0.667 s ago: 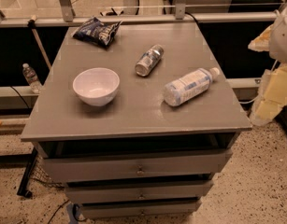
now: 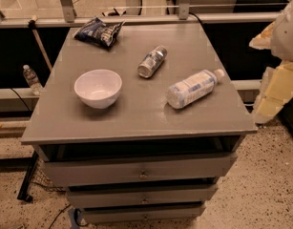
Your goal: Place redbull can into white bowl
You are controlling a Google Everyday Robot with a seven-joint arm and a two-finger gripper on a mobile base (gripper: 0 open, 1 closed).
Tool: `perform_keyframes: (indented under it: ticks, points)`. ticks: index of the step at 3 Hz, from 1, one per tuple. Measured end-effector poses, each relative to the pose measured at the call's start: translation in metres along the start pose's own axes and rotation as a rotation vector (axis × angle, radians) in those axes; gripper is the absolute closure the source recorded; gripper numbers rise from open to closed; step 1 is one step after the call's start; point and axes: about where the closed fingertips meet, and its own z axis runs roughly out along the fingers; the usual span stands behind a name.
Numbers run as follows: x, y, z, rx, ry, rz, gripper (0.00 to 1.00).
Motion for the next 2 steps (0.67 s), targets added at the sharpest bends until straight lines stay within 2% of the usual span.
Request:
perform_keyframes:
  ticks: [2]
  points:
    - [-0.038, -0.058, 0.026, -0.002, -0.061, -0.131, 0.00]
